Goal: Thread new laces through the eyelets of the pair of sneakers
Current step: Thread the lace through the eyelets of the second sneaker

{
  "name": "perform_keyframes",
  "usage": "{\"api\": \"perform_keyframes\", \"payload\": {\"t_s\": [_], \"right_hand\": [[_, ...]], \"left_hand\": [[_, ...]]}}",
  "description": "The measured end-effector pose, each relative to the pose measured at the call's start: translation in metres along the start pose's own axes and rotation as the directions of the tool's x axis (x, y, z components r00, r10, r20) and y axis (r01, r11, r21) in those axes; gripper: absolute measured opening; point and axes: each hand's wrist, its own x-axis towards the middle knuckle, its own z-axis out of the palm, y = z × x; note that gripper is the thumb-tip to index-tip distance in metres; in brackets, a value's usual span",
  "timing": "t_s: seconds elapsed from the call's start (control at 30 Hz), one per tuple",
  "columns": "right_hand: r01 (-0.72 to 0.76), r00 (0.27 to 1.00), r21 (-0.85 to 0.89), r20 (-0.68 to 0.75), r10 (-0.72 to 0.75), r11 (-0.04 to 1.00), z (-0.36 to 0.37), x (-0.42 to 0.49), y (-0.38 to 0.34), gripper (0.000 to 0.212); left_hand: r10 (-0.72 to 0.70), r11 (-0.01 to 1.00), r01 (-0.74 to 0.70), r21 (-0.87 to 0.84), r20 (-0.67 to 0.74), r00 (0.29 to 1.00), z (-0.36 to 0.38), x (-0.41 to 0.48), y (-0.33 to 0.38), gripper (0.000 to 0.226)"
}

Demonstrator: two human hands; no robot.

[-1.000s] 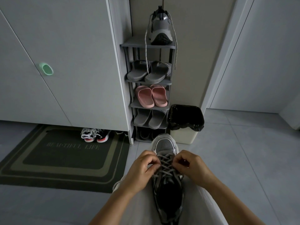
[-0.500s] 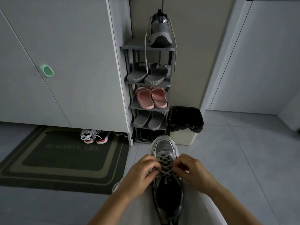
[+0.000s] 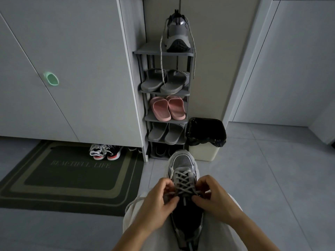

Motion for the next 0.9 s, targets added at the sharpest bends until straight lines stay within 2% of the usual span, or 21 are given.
{"api": "perform_keyframes", "payload": {"t_s": [0.13, 0.2, 0.23, 0.3, 0.37, 0.4, 0.47, 0.53, 0.6, 0.67, 0.77, 0.9], "right_hand": [[-0.016, 1.000, 0.060, -0.010, 0.017, 0.998, -0.001, -0.002, 0.005, 0.021], [0.003, 1.000, 0.062, -0.009, -0.003, 0.998, -0.002, -0.004, 0.003, 0.022], [0.020, 1.000, 0.053, -0.004, -0.020, 0.998, -0.002, -0.005, 0.002, 0.024], [0.055, 0.998, 0.013, 0.011, -0.056, 0.998, -0.003, -0.006, -0.001, 0.029], [0.093, 0.996, -0.032, 0.014, -0.092, 0.995, -0.004, -0.008, -0.006, 0.032], [0.106, 0.994, -0.059, 0.009, -0.106, 0.993, -0.003, -0.009, -0.006, 0.032], [0.139, 0.990, -0.129, -0.014, -0.142, 0.982, 0.000, -0.011, -0.007, 0.034], [0.183, 0.975, -0.204, -0.087, -0.204, 0.962, 0.011, -0.012, -0.004, 0.038], [0.218, 0.948, -0.260, -0.174, -0.268, 0.941, 0.026, -0.012, 0.001, 0.052], [0.226, 0.924, -0.297, -0.235, -0.301, 0.928, 0.035, -0.011, 0.001, 0.052], [0.193, 0.924, -0.227, -0.286, -0.255, 0.954, 0.036, -0.012, -0.003, 0.042], [0.220, 0.911, -0.154, -0.320, -0.259, 0.963, 0.037, -0.018, -0.006, 0.044]], "left_hand": [[0.017, 1.000, -0.015, 0.010, -0.117, 0.993, 0.003, -0.001, -0.008, 0.016], [0.093, 0.995, -0.089, 0.045, -0.086, 0.992, 0.005, -0.001, -0.005, 0.017], [0.136, 0.988, -0.133, 0.080, -0.021, 0.991, 0.005, -0.001, -0.005, 0.023], [0.169, 0.943, -0.200, 0.268, 0.134, 0.976, 0.008, -0.001, -0.009, 0.044], [0.254, 0.788, -0.270, 0.553, 0.108, 0.961, 0.015, 0.000, -0.014, 0.064], [0.304, 0.739, -0.278, 0.613, 0.064, 0.950, 0.018, 0.000, -0.015, 0.067], [0.353, 0.733, -0.285, 0.617, 0.013, 0.935, 0.024, 0.001, -0.009, 0.062], [0.421, 0.719, -0.327, 0.613, -0.010, 0.907, 0.026, 0.004, -0.005, 0.045], [0.485, 0.720, -0.362, 0.592, -0.057, 0.872, 0.026, 0.004, -0.001, 0.025], [0.551, 0.698, -0.402, 0.593, -0.085, 0.830, 0.026, 0.003, 0.003, 0.017], [0.580, 0.685, -0.422, 0.593, -0.093, 0.809, 0.027, 0.001, 0.005, 0.016], [0.526, 0.760, -0.388, 0.522, -0.141, 0.839, 0.025, 0.004, -0.002, 0.014]]}}
